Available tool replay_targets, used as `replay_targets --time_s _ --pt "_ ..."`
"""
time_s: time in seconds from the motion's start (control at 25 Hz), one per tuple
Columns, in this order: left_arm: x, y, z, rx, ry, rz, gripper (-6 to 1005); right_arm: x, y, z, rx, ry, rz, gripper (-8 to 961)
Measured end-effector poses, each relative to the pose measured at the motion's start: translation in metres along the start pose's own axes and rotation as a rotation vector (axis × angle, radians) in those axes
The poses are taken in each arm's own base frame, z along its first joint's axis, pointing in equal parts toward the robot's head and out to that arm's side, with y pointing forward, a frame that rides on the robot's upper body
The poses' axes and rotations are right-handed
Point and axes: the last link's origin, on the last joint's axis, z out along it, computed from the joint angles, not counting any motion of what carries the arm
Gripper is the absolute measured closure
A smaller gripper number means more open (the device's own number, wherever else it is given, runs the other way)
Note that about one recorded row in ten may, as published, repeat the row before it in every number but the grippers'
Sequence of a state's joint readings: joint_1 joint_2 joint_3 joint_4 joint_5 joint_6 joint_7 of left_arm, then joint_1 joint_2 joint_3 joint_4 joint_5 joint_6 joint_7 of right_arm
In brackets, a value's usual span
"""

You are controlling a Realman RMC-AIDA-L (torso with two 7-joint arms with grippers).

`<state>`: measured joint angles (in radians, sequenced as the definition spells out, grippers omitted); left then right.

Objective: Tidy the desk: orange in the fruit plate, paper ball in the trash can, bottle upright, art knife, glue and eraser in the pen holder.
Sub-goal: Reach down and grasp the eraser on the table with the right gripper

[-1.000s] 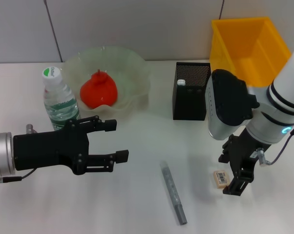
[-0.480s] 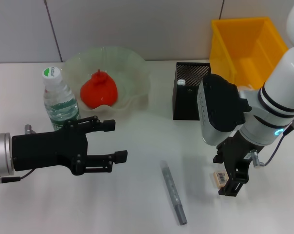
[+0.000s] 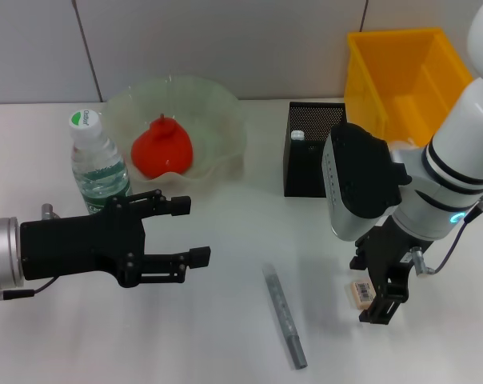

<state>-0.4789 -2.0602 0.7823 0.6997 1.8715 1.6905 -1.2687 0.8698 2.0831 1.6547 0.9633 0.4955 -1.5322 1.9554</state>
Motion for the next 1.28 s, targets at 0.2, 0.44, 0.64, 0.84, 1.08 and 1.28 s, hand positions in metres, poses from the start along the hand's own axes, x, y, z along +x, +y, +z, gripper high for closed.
replay_targets --time_s 0.2,0.44,0.64,0.84,1.08,1.28 --pt "-0.0002 -0.0002 -0.0007 0.001 -0.001 -0.002 153 -0.0010 0.0007 0.0016 0.002 0.009 -0.006 147" --pt "-0.0007 0.0000 -0.0011 0.002 -0.001 -0.004 153 -0.0009 0.0003 0.0027 0.003 0.011 -0.006 175" --pt "-0.0009 0.0001 -0.0014 0.003 -0.002 -0.005 153 -0.0014 -0.0005 0.0077 0.007 0.025 -0.015 311" --pt "-0.0003 0.0001 -0.0015 0.003 0.001 -0.004 153 -0.0018 -0.0008 0.0092 0.013 0.029 -0.021 317" --pt "0.0006 0.0006 -0.0015 -0.001 0.007 -0.003 153 -0.0022 -0.0007 0.0093 0.013 0.031 -0.024 323" --pt "0.0007 0.0006 -0.0015 -0.001 0.008 -0.003 153 -0.0022 -0.0004 0.0106 0.012 0.032 -0.024 347"
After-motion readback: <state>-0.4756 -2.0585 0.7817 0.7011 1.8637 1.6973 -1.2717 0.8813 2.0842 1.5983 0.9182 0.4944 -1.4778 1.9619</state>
